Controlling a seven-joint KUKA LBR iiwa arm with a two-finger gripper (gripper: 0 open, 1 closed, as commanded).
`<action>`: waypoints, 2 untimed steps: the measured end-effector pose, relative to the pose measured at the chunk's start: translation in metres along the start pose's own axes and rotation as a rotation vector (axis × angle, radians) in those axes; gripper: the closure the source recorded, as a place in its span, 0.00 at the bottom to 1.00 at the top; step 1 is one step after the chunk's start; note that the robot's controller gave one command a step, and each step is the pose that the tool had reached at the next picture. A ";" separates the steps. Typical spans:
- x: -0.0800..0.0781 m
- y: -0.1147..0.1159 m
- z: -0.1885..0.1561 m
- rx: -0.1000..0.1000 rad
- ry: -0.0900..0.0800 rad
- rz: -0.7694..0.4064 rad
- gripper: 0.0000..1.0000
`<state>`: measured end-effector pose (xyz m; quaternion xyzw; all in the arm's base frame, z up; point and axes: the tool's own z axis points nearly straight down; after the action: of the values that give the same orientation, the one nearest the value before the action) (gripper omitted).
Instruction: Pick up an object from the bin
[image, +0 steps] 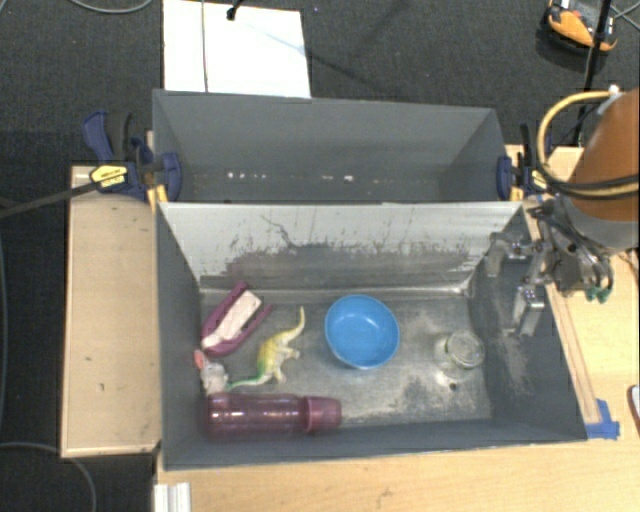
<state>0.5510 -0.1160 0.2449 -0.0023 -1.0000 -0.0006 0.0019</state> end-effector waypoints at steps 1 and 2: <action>-0.001 0.001 -0.005 0.002 -0.008 -0.003 0.00; -0.014 0.012 0.040 0.003 -0.014 -0.046 0.00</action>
Offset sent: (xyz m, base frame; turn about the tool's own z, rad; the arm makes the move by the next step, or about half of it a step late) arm 0.0250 0.0303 -0.1051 -0.1108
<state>0.5648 -0.1035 0.2053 0.0207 -0.9998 0.0011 -0.0052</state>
